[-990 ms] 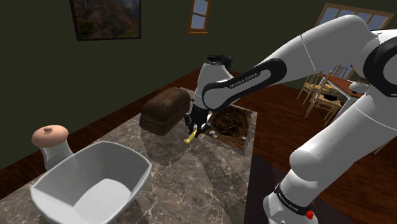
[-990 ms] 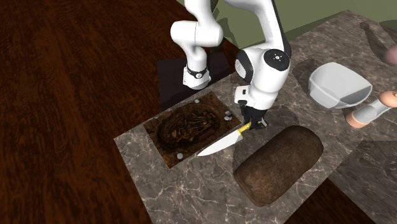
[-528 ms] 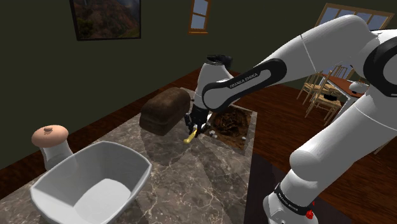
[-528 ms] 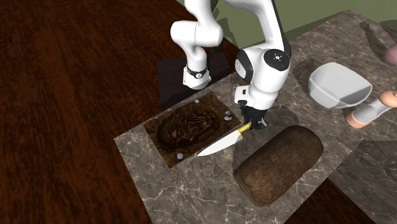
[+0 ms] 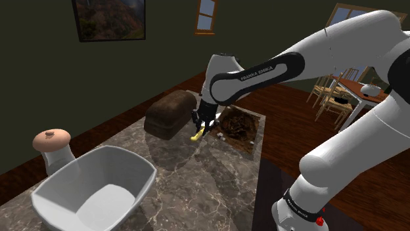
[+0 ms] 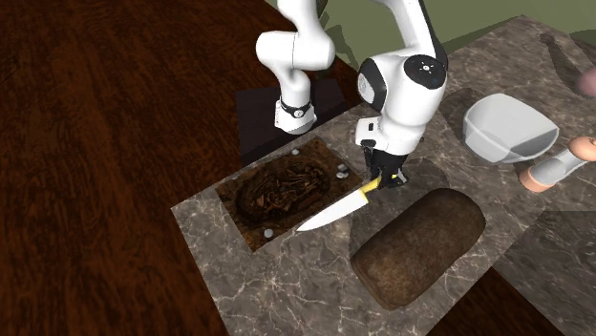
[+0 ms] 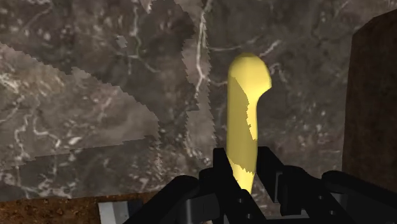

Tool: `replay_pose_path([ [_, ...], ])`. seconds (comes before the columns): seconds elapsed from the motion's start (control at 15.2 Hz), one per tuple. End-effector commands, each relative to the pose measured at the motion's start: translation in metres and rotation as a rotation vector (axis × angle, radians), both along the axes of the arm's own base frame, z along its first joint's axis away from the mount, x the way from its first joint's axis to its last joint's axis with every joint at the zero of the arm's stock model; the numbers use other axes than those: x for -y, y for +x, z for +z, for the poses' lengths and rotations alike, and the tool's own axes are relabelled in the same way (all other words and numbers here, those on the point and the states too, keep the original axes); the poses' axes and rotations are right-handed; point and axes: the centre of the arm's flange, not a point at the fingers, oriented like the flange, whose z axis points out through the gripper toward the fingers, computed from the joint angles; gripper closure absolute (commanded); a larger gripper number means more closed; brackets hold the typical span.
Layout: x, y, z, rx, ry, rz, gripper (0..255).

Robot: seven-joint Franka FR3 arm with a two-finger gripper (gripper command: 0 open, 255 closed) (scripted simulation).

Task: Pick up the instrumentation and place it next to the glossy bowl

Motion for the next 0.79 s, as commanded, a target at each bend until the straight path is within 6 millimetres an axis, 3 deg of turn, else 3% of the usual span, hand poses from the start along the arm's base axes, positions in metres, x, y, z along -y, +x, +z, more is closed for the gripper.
replay_pose_path([
  [0.0, 0.001, 0.0, 0.01, -0.001, 0.0, 0.0, 255],
  [0.73, 0.001, 0.0, 0.068, -0.001, 0.0, 0.0, 255],
])
